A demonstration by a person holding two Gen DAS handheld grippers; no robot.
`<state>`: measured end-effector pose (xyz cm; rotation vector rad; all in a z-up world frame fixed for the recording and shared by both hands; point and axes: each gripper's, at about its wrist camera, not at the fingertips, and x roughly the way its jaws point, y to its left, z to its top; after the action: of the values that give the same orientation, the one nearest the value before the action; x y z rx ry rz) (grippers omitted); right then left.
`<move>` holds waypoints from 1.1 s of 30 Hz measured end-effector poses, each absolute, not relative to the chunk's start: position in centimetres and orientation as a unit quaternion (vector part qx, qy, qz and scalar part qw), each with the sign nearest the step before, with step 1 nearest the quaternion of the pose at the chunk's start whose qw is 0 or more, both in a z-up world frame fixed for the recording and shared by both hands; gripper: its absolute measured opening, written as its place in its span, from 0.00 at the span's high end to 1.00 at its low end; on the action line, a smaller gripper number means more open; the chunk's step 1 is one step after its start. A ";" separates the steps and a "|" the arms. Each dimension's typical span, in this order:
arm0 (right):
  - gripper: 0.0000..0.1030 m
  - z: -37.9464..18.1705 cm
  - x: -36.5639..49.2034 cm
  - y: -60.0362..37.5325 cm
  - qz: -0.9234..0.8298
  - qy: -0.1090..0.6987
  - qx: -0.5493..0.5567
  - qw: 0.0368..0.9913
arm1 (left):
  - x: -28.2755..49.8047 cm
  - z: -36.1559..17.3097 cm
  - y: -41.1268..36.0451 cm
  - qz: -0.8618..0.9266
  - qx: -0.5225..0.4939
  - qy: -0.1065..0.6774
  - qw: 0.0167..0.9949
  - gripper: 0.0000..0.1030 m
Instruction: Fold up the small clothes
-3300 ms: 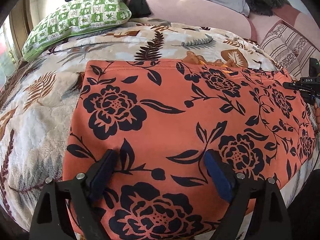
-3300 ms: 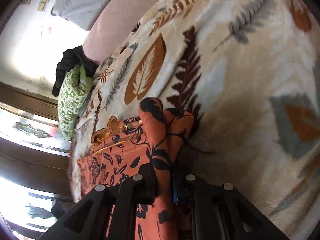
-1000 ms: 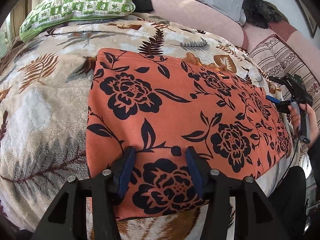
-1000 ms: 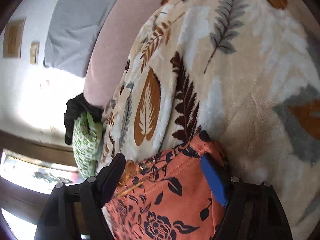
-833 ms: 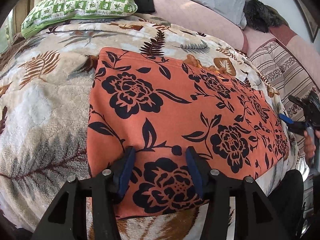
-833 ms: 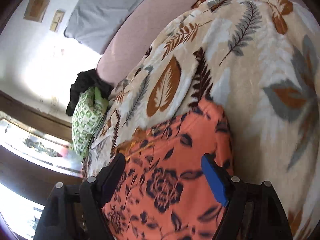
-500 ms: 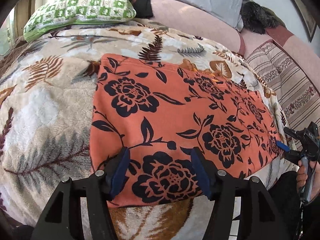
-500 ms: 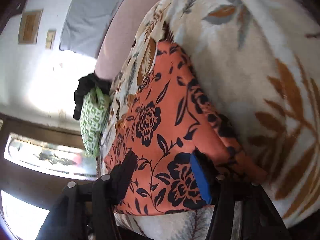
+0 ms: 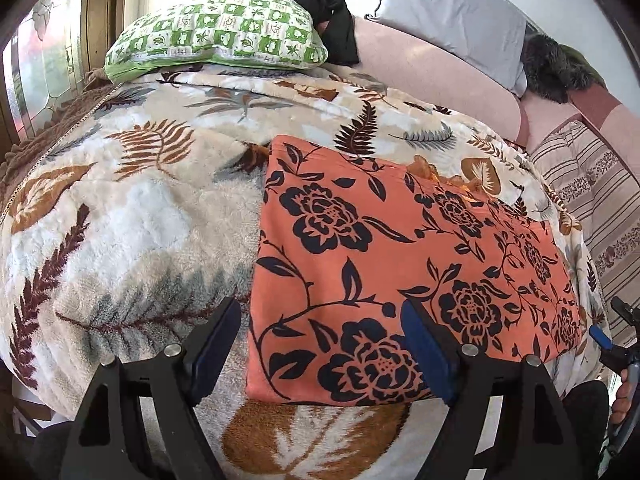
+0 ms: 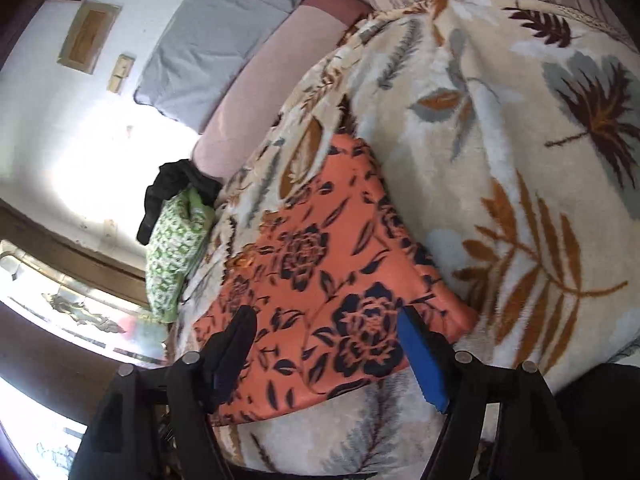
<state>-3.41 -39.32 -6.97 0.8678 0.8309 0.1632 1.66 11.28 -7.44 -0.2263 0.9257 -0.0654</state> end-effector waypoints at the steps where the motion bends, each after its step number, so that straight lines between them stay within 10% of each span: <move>1: 0.24 -7.4 -3.2 -38.9 0.084 0.396 0.400 0.822 | 1.9 -7.7 11.1 -0.032 -0.106 0.448 0.887 0.20; 33: 0.14 -11.1 4.4 -42.3 0.053 0.396 0.506 0.764 | 1.3 -7.7 11.9 0.060 -0.058 0.494 0.865 0.20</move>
<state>4.39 -42.34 -11.12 1.1003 0.8602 0.1159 1.30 11.86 -7.73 -0.1212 1.0348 0.1248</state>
